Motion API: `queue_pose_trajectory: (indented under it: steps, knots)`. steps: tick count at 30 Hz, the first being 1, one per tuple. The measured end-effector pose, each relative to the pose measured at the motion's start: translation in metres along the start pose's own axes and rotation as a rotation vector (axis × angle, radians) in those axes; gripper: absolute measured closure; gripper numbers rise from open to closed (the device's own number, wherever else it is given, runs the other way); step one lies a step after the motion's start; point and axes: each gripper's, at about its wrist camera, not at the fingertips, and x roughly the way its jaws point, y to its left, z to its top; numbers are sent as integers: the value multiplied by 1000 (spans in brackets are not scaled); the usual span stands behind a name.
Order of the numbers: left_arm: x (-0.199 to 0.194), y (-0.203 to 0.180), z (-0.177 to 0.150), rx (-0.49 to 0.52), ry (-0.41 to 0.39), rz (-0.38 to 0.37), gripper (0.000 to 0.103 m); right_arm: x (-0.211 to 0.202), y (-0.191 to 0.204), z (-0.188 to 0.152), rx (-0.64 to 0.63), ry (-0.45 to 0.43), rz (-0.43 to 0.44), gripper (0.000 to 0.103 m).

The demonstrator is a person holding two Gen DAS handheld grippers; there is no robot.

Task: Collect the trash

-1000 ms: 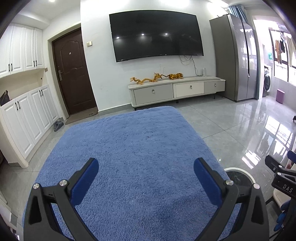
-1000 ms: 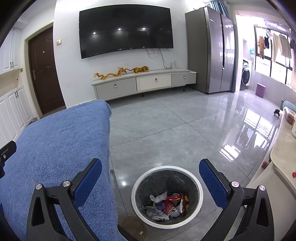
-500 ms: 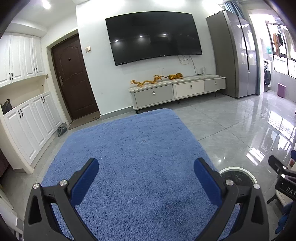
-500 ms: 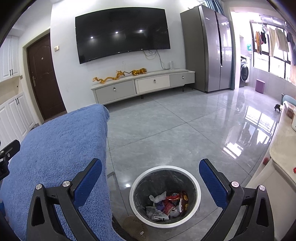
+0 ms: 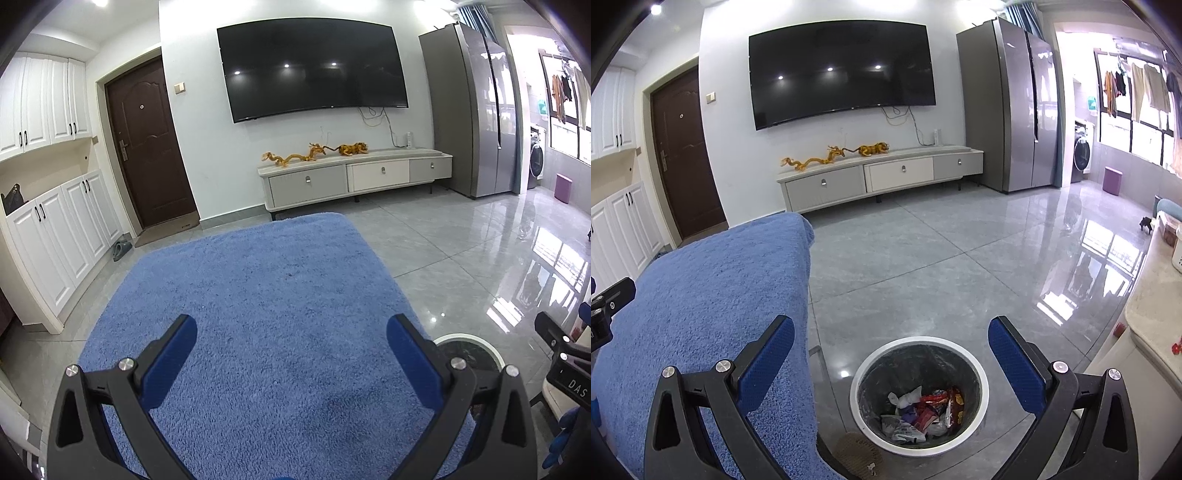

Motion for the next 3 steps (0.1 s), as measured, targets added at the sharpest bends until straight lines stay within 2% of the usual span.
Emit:
queue_pose_trajectory:
  steps: [3]
  knots:
    - [-1, 1, 2, 0, -3, -11, 0, 1, 1, 0, 0, 3, -4, 0]
